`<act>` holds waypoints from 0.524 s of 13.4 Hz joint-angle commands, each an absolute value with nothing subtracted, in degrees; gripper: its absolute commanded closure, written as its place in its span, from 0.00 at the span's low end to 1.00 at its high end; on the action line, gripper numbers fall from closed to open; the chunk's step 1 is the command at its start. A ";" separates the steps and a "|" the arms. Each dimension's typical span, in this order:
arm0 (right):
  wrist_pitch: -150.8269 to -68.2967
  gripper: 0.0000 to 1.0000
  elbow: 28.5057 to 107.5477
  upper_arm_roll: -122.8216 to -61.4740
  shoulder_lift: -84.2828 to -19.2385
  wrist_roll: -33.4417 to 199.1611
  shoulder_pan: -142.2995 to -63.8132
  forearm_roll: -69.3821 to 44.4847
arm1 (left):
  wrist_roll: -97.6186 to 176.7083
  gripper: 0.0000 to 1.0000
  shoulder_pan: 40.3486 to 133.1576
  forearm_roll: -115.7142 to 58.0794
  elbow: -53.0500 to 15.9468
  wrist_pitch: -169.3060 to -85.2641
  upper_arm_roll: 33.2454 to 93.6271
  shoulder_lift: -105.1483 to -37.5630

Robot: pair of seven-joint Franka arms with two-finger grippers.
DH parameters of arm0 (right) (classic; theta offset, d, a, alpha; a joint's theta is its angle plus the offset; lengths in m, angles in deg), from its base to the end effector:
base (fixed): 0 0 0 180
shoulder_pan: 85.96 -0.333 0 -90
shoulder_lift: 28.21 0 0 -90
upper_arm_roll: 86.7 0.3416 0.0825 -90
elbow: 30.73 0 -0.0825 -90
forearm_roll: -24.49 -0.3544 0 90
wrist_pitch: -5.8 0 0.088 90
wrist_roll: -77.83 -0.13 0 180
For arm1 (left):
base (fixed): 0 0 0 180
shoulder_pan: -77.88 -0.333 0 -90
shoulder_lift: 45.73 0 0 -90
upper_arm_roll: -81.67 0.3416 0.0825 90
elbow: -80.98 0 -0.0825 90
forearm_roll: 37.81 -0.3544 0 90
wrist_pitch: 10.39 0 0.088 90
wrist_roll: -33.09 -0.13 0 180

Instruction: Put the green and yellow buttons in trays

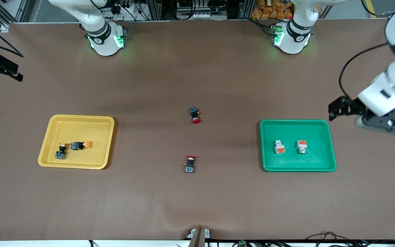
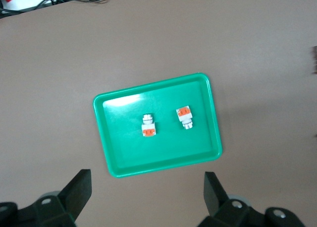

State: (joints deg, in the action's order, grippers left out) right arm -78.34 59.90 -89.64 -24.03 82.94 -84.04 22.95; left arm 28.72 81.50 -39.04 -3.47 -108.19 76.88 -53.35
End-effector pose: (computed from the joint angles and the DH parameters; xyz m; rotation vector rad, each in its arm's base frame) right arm 0.4872 -0.0388 0.6506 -3.1071 -0.0105 0.0584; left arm 0.5792 -0.0796 0.6100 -3.1112 0.3493 -0.1579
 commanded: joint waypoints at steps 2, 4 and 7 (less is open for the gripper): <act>-78.40 0.00 58.74 -89.51 -24.43 81.88 -83.32 23.52 | 28.70 0.00 81.83 -38.42 -5.49 -99.54 80.00 -47.07; -79.62 0.00 58.48 -89.51 -24.34 77.94 -83.23 23.69 | 28.79 0.00 81.66 -38.42 -7.16 -97.49 80.18 -44.08; -81.74 0.00 58.57 -89.51 -24.87 72.92 -83.84 23.96 | 28.88 0.00 81.48 -38.42 -10.77 -98.27 81.06 -41.43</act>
State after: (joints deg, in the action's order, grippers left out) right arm -81.64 59.78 -89.81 -24.07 76.17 -83.70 23.00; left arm 28.70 81.44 -39.02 -7.19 -97.50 80.42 -44.10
